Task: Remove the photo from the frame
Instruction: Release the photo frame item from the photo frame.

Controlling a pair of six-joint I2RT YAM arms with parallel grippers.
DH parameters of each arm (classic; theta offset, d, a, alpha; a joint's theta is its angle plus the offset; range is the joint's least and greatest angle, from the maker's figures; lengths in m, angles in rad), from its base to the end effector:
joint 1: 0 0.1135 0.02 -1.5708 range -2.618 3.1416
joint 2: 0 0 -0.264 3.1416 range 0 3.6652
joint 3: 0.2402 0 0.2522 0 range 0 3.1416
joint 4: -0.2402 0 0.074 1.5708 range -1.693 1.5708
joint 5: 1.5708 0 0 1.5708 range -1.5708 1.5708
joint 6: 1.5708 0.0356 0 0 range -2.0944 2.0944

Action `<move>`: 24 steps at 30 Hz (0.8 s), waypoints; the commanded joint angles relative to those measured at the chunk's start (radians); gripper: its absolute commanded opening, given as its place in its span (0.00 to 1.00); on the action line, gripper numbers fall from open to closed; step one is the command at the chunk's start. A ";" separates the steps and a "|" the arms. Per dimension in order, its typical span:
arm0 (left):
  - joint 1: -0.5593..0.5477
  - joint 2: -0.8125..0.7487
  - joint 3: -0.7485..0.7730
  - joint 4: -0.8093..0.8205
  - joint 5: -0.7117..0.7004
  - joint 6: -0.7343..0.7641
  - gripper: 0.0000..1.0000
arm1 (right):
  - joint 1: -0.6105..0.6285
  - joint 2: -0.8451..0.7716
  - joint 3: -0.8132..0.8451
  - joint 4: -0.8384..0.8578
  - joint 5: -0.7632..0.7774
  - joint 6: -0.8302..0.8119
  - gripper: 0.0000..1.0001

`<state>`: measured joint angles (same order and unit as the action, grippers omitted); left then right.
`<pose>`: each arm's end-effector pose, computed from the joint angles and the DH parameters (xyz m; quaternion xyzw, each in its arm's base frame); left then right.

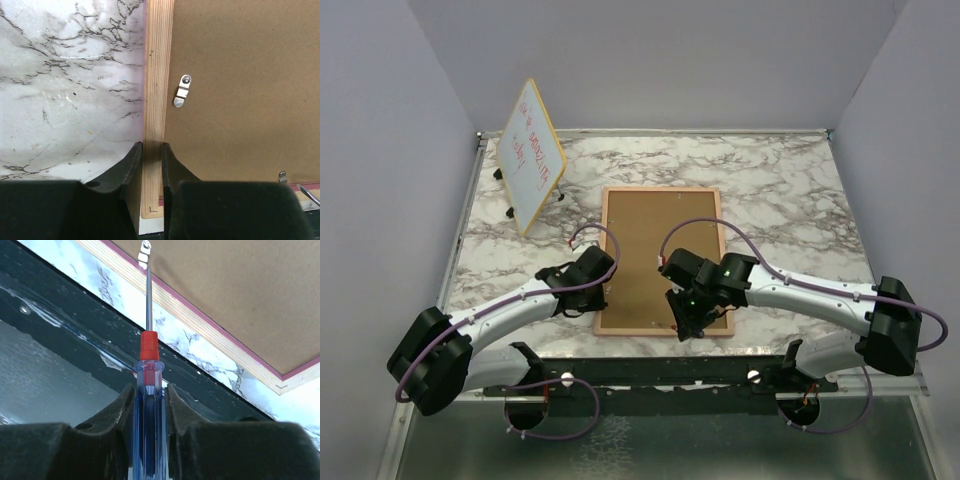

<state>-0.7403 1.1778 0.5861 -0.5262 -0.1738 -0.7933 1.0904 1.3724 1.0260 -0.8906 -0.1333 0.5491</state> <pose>0.1543 -0.1327 0.1725 -0.0452 0.9699 -0.0943 0.2198 0.1134 0.2279 0.2423 -0.2737 0.9451 0.1660 0.0651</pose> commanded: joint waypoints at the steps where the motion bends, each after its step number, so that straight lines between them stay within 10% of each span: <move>1: -0.003 -0.017 -0.014 0.009 -0.041 0.005 0.00 | -0.004 -0.002 -0.025 -0.044 -0.039 -0.023 0.01; 24: -0.003 -0.015 -0.014 0.009 -0.041 0.008 0.00 | -0.006 0.104 0.005 0.060 -0.121 -0.107 0.01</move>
<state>-0.7403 1.1725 0.5827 -0.5236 -0.1741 -0.7883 1.0847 1.4624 1.0069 -0.8555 -0.2241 0.4667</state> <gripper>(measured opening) 0.179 0.241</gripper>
